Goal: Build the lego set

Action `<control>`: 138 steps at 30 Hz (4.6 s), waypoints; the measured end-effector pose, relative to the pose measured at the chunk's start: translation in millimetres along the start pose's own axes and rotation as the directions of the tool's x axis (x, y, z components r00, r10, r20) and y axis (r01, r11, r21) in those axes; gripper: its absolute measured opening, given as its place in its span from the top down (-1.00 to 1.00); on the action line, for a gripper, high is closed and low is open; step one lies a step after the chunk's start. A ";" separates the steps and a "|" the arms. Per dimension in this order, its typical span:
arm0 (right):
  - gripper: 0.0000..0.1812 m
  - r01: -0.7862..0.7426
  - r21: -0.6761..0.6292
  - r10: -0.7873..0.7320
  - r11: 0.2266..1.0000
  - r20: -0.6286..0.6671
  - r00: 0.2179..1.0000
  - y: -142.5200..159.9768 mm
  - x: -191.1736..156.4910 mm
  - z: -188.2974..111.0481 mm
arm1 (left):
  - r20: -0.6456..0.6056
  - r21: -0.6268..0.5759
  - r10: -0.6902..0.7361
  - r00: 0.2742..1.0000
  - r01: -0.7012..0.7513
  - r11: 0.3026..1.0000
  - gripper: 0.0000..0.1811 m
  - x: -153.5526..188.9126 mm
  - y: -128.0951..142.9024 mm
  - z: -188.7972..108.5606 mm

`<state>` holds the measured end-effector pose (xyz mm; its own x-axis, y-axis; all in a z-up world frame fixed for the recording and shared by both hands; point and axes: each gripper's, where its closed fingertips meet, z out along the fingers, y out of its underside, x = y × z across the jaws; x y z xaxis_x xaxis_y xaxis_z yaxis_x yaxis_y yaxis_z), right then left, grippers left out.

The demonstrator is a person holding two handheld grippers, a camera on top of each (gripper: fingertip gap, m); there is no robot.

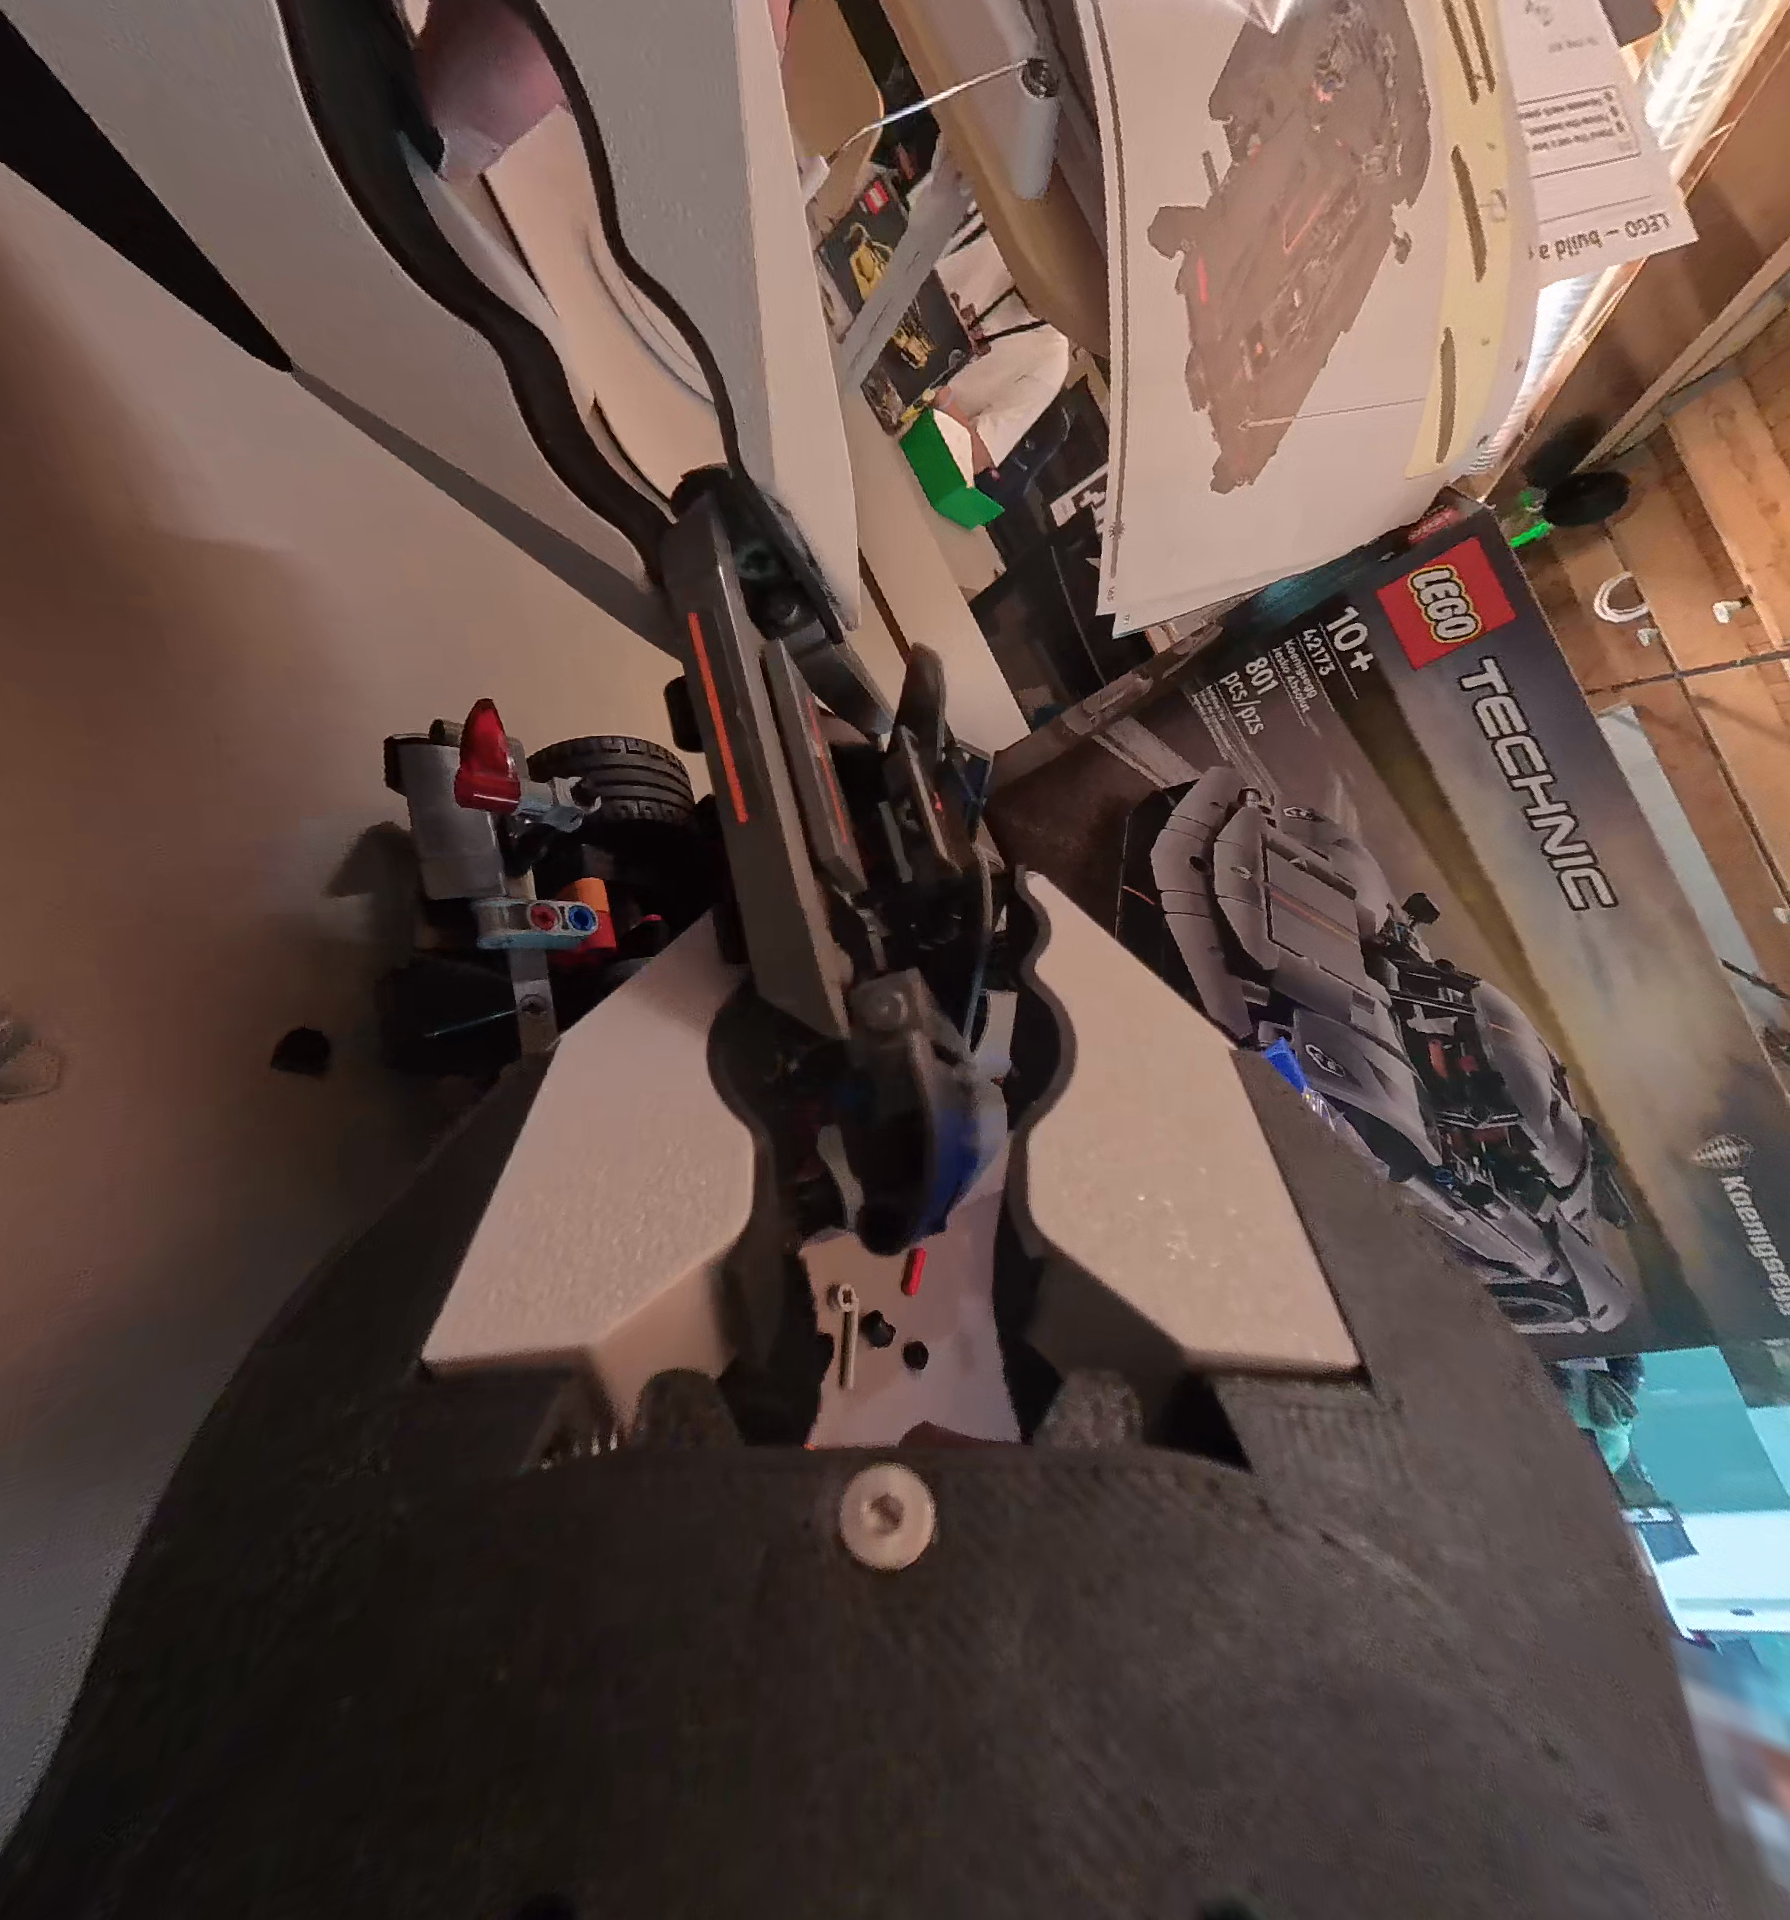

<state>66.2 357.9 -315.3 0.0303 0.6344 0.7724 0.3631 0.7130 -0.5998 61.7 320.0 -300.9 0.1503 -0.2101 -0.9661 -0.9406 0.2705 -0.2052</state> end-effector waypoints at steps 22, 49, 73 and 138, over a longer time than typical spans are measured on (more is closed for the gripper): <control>0.64 0.031 -0.012 -0.032 0.999 -0.032 0.999 1.2 8.5 0.0 | 0.014 0.005 -0.022 1.000 0.021 1.000 0.88 -6.5 2.2 -1.4; 0.57 0.003 -0.025 -0.003 1.000 -0.030 1.000 6.9 7.1 3.9 | 0.023 0.021 -0.079 0.997 0.079 0.997 0.89 -8.2 0.3 2.1; 0.71 0.042 -0.028 -0.043 0.999 -0.032 0.999 5.0 13.6 6.6 | 0.013 -0.002 -0.091 0.996 0.091 0.996 0.88 -12.0 5.9 7.8; 0.70 0.011 -0.024 -0.011 1.000 0.002 1.000 8.1 13.9 6.7 | -0.102 0.029 -0.220 0.970 0.224 0.974 0.73 -0.3 16.2 48.9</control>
<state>63.3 374.4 -310.8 0.0247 0.6270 0.7787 0.3859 0.7125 -0.5860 61.3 370.4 -311.5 0.3216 -0.3591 -0.8761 -0.8738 0.2440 -0.4207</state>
